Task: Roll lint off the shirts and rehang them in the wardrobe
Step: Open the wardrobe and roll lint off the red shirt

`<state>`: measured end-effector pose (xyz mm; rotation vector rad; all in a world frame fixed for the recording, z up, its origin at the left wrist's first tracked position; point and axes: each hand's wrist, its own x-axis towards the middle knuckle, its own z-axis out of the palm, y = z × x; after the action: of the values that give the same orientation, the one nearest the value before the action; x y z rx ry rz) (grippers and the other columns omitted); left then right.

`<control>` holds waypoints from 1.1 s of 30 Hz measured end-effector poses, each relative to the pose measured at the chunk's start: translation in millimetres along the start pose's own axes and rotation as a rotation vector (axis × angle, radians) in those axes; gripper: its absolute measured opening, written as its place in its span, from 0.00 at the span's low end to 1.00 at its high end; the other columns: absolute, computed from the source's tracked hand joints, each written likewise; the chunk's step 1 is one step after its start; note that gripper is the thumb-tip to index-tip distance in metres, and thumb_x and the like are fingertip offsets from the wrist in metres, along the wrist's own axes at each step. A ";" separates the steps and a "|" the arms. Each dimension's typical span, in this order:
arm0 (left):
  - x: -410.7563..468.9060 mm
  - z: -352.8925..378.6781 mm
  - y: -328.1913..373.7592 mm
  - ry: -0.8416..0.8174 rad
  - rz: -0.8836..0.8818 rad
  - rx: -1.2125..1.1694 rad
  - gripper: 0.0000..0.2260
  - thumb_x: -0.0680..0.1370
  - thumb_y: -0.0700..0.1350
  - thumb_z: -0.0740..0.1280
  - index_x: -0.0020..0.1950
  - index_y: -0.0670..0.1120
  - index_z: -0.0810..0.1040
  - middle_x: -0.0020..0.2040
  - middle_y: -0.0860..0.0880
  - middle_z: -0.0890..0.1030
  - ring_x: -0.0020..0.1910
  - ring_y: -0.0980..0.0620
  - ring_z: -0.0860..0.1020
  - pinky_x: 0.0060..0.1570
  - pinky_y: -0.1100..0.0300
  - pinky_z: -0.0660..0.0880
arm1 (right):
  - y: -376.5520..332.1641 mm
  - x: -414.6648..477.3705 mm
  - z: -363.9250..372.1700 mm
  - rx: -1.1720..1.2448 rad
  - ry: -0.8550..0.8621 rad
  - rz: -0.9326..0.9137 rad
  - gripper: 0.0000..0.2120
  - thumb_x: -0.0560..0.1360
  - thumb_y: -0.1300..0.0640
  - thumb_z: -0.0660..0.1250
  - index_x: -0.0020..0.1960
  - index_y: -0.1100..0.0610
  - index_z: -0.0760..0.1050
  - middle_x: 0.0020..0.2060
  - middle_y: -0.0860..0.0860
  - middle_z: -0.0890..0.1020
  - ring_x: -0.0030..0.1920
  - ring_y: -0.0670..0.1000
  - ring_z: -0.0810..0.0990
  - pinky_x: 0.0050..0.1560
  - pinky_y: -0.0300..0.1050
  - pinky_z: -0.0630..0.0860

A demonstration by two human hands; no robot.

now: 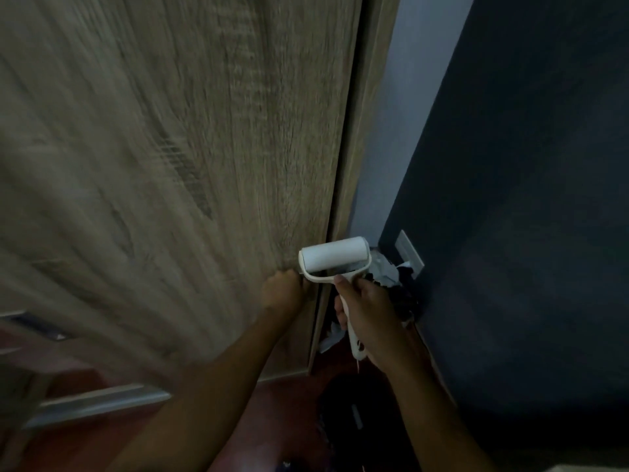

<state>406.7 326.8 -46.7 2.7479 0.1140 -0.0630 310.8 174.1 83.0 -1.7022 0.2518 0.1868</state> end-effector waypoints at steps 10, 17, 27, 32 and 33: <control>-20.7 -22.3 -33.5 0.090 -0.279 0.098 0.18 0.80 0.57 0.62 0.55 0.44 0.81 0.53 0.42 0.84 0.53 0.39 0.82 0.46 0.53 0.75 | -7.5 15.1 7.4 0.025 -0.207 -0.066 0.15 0.81 0.51 0.63 0.42 0.61 0.73 0.30 0.54 0.73 0.25 0.46 0.70 0.27 0.40 0.68; -46.0 -65.6 -82.8 0.245 -0.523 -0.031 0.18 0.75 0.61 0.68 0.48 0.46 0.83 0.47 0.43 0.84 0.49 0.40 0.83 0.44 0.53 0.78 | -19.2 15.9 31.0 0.074 -0.319 -0.130 0.13 0.82 0.53 0.63 0.42 0.61 0.72 0.29 0.54 0.72 0.23 0.47 0.68 0.24 0.38 0.65; -90.9 -158.6 -87.9 0.950 -0.278 -0.138 0.23 0.76 0.51 0.71 0.68 0.43 0.72 0.63 0.42 0.75 0.61 0.44 0.74 0.55 0.57 0.72 | -46.6 19.7 94.1 0.107 -0.423 -0.167 0.11 0.81 0.55 0.65 0.44 0.61 0.72 0.30 0.53 0.72 0.26 0.47 0.69 0.26 0.39 0.68; -66.3 -203.7 -98.7 0.999 -0.172 0.034 0.38 0.75 0.57 0.72 0.79 0.45 0.61 0.79 0.39 0.59 0.79 0.38 0.58 0.75 0.44 0.63 | -58.3 24.8 125.4 0.126 -0.401 -0.179 0.11 0.80 0.58 0.65 0.40 0.60 0.72 0.30 0.53 0.72 0.27 0.48 0.69 0.27 0.40 0.67; -60.5 -207.2 -101.9 0.996 -0.162 0.058 0.41 0.74 0.58 0.72 0.80 0.45 0.58 0.80 0.38 0.57 0.80 0.37 0.55 0.75 0.42 0.61 | -60.0 24.9 132.3 0.127 -0.389 -0.179 0.11 0.80 0.59 0.65 0.39 0.60 0.72 0.30 0.53 0.72 0.27 0.48 0.69 0.27 0.40 0.68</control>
<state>343.3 495.6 109.8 2.5416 0.5940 1.2601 353.7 311.6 114.2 -1.5170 -0.1742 0.3558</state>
